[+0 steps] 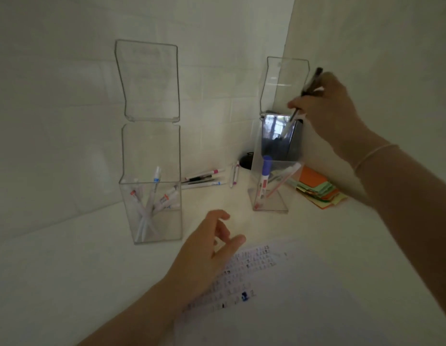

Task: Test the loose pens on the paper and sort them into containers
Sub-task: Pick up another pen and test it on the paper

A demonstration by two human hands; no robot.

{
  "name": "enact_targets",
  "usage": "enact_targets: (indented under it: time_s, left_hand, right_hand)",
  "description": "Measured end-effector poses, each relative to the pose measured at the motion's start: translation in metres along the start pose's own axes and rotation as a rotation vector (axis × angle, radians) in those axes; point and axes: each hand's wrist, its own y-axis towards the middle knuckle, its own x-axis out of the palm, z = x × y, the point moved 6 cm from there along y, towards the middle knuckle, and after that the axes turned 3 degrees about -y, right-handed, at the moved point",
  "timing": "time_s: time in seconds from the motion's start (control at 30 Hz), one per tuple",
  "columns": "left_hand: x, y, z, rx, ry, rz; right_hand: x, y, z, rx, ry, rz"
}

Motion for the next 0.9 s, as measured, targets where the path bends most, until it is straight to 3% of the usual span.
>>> enact_targets:
  time_s: [0.1,0.23,0.57,0.63,0.7,0.8,0.83,0.9]
  left_hand:
    - [0.007,-0.004,-0.002,0.097,0.174,-0.049]
    - [0.007,-0.004,0.000,0.173,0.228,-0.046]
    - [0.004,0.002,-0.013,-0.041,0.074,-0.020]
    - [0.002,0.003,-0.014,-0.087,0.029,-0.001]
    - [-0.001,0.005,-0.017,-0.149,-0.040,0.025]
    - [-0.006,0.008,-0.024,-0.239,-0.162,0.086]
    - [-0.008,0.009,-0.025,-0.264,-0.219,0.109]
    - [-0.010,0.010,-0.027,-0.298,-0.315,0.139]
  right_hand:
    - [0.015,0.017,0.031,0.030,-0.079,0.010]
    - [0.045,0.005,0.056,-0.021,-0.346,-0.171]
    - [0.071,0.006,0.070,0.004,-0.816,-0.429]
    - [0.068,0.010,0.044,-0.162,-0.873,-0.268]
    - [0.072,-0.004,-0.001,-0.533,-0.726,-0.044]
    - [0.112,-0.041,-0.039,-0.955,-0.625,-0.070]
    - [0.136,-0.044,-0.032,-0.944,-0.692,-0.167]
    - [0.179,-0.039,0.001,-0.647,-0.836,-0.398]
